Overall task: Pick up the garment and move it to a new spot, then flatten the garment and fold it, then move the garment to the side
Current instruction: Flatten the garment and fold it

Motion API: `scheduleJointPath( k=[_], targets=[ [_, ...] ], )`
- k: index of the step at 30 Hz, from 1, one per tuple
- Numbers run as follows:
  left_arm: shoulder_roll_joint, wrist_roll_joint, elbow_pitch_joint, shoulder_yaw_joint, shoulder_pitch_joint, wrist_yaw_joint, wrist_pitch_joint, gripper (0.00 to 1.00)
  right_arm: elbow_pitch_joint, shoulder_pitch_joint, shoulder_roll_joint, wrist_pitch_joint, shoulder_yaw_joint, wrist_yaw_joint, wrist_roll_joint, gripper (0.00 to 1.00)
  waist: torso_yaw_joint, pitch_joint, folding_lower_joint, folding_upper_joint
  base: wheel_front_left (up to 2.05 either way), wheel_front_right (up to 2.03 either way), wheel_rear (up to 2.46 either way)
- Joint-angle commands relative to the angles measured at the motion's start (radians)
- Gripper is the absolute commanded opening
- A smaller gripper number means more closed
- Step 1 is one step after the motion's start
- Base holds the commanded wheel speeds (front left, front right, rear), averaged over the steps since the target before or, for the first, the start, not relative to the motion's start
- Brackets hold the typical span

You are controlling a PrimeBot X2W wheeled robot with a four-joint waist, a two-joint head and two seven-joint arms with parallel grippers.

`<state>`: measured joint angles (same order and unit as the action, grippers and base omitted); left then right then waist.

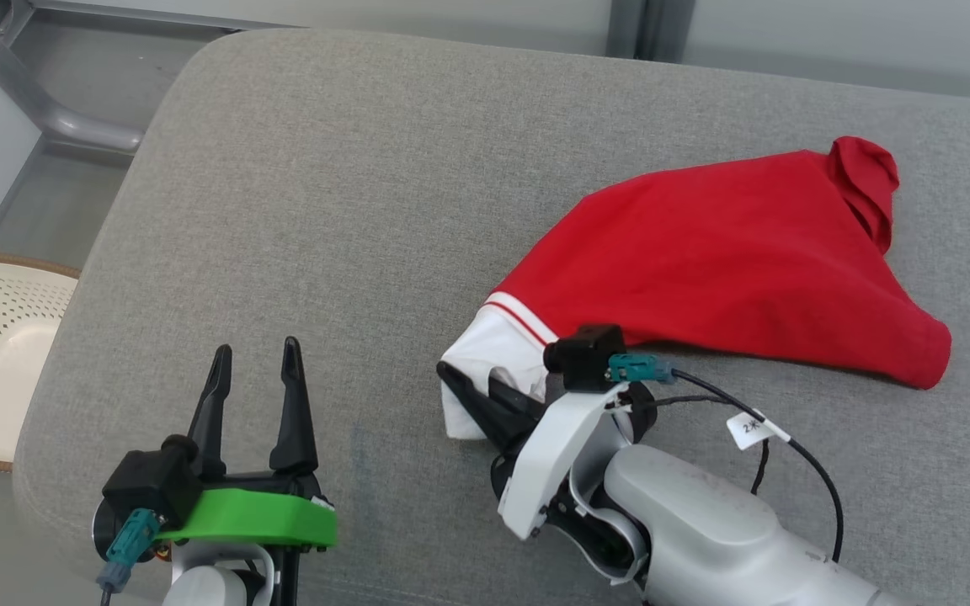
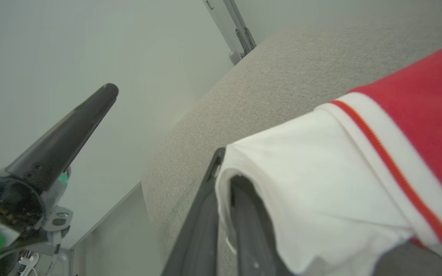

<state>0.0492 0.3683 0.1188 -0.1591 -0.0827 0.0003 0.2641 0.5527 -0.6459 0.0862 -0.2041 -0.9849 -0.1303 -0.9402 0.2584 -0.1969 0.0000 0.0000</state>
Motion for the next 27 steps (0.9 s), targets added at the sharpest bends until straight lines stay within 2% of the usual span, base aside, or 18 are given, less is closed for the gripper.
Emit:
scheduleJointPath(
  k=[1, 6, 7, 8, 9, 13, 19, 22, 27],
  targets=[
    [0.003, -0.005, -0.006, 0.009, 0.001, -0.002, 0.0, 1.0, -0.01, 0.014, -0.008, -0.007, -0.016, -0.001, -0.019, 0.0, 0.0, 0.002, 0.0, 0.0, 0.0, 0.0, 0.0],
    [0.003, -0.007, -0.009, 0.016, 0.007, 0.001, 0.0, 1.0, 0.015, 0.015, -0.022, -0.015, -0.058, -0.001, -0.03, 0.0, -0.003, 0.005, 0.0, 0.0, 0.0, 0.0, 0.0],
    [0.003, -0.007, -0.009, 0.015, 0.009, 0.0, 0.0, 1.0, 0.032, 0.013, -0.023, -0.013, -0.07, -0.001, -0.023, 0.11, -0.004, 0.006, 0.0, 0.0, 0.0, 0.0, 0.0],
    [0.003, -0.006, -0.008, 0.014, 0.009, 0.0, 0.0, 1.0, 0.044, 0.011, -0.024, -0.012, -0.079, -0.001, -0.019, 0.43, -0.004, 0.006, 0.0, 0.0, 0.0, 0.0, 0.0],
    [0.003, -0.005, -0.008, 0.013, 0.01, -0.001, 0.0, 1.0, 0.055, 0.01, -0.026, -0.015, -0.086, -0.001, -0.016, 1.0, -0.006, 0.007, 0.0, 0.0, 0.0, 0.0, 0.0],
    [0.003, -0.004, -0.009, 0.012, 0.015, 0.002, 0.0, 1.0, 0.075, 0.029, -0.021, -0.019, -0.111, -0.001, -0.031, 1.0, -0.017, 0.012, 0.0, 0.0, 0.0, 0.0, 0.0],
    [0.003, -0.008, -0.01, 0.018, 0.023, 0.001, 0.0, 1.0, 0.063, 0.075, 0.034, -0.038, -0.096, -0.001, -0.048, 1.0, -0.054, 0.026, 0.0, 0.0, 0.0, 0.0, 0.0],
    [0.003, -0.011, -0.011, 0.019, 0.03, 0.0, 0.0, 1.0, 0.041, 0.105, 0.073, -0.052, -0.047, -0.001, -0.052, 1.0, -0.077, 0.032, 0.0, 0.0, 0.0, 0.0, 0.0],
    [0.003, -0.018, -0.009, 0.019, 0.039, -0.005, 0.0, 1.0, -0.018, 0.142, 0.144, -0.061, 0.105, -0.001, -0.008, 1.0, -0.118, 0.043, 0.0, 0.0, 0.0, 0.0, 0.0]
  ],
)
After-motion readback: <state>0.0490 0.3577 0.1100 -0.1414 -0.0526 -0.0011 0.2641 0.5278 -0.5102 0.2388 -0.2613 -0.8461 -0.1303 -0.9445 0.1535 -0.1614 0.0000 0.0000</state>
